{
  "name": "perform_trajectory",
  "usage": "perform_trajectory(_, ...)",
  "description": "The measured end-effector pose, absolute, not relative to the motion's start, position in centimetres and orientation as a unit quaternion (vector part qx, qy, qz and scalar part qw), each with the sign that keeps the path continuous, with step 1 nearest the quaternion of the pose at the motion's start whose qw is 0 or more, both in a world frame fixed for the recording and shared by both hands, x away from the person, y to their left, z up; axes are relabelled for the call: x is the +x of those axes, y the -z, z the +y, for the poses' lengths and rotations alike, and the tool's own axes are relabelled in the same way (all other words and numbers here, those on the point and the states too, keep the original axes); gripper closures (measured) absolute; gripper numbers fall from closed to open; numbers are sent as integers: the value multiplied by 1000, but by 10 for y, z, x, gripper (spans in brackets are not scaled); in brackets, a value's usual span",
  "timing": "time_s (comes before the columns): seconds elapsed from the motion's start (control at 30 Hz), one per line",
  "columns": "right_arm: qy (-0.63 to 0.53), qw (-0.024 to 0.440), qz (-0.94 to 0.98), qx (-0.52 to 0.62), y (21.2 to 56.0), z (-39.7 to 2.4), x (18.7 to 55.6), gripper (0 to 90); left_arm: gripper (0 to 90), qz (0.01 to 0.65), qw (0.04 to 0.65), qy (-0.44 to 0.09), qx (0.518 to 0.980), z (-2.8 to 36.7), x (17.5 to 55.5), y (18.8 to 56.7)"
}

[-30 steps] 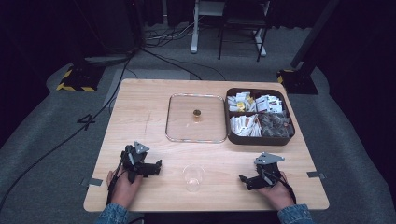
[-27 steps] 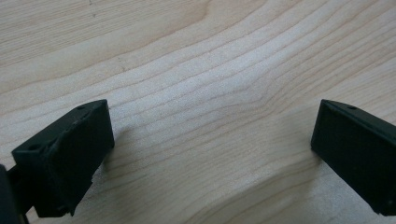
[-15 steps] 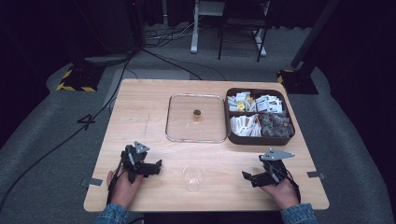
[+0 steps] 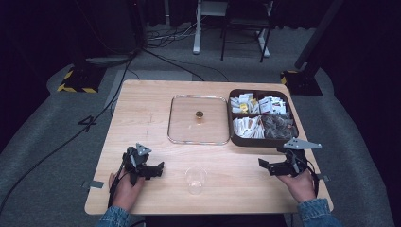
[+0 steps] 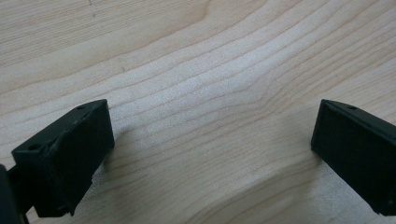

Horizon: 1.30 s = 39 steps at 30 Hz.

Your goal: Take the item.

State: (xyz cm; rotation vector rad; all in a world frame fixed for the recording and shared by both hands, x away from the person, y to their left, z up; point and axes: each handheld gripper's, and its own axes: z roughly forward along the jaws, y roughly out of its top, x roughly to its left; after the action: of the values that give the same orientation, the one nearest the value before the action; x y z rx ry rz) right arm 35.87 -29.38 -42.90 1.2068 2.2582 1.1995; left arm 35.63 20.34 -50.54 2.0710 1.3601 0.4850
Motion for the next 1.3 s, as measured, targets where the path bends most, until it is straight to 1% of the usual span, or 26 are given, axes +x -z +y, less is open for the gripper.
perform_trajectory(0.3, -396, 187, 784, 440, 412, -308, 377, 0, 0, 512, 303, -183, 782, 203, 357, 505)
perform_trajectory(0.43, -390, 200, 777, 451, 404, -322, 394, 0, 0, 512, 303, -183, 782, 203, 357, 505)
perform_trajectory(0.7, -391, 197, 754, 490, 393, -345, 420, 0, 0, 510, 303, -183, 784, 203, 357, 505)
perform_trajectory(0.93, -353, 205, 754, 515, 391, -349, 440, 3, 0, 511, 305, -182, 783, 203, 355, 506)
perform_trajectory(1.03, -342, 191, 755, 526, 390, -351, 454, 53, 0, 511, 305, -182, 783, 203, 355, 506)
perform_trajectory(1.07, -342, 191, 755, 526, 390, -351, 454, 53, 0, 511, 305, -182, 783, 203, 355, 506)
perform_trajectory(1.1, -329, 190, 758, 530, 391, -351, 461, 92, 0, 511, 305, -182, 783, 203, 355, 506)
perform_trajectory(1.13, -329, 190, 758, 530, 391, -351, 461, 92, 0, 511, 305, -182, 783, 203, 355, 506)
perform_trajectory(1.17, -323, 184, 758, 536, 392, -351, 467, 149, 0, 511, 305, -182, 783, 203, 355, 506)
perform_trajectory(1.2, -323, 184, 758, 536, 392, -351, 467, 149, 0, 511, 306, -182, 782, 203, 355, 506)
perform_trajectory(1.23, -319, 179, 758, 539, 393, -352, 473, 176, 0, 511, 305, -183, 783, 203, 355, 506)
perform_trajectory(1.27, -319, 179, 758, 539, 393, -352, 473, 176, 0, 511, 305, -183, 783, 203, 355, 506)
perform_trajectory(1.3, -317, 171, 760, 541, 395, -353, 477, 221, 0, 511, 305, -182, 783, 203, 356, 506)
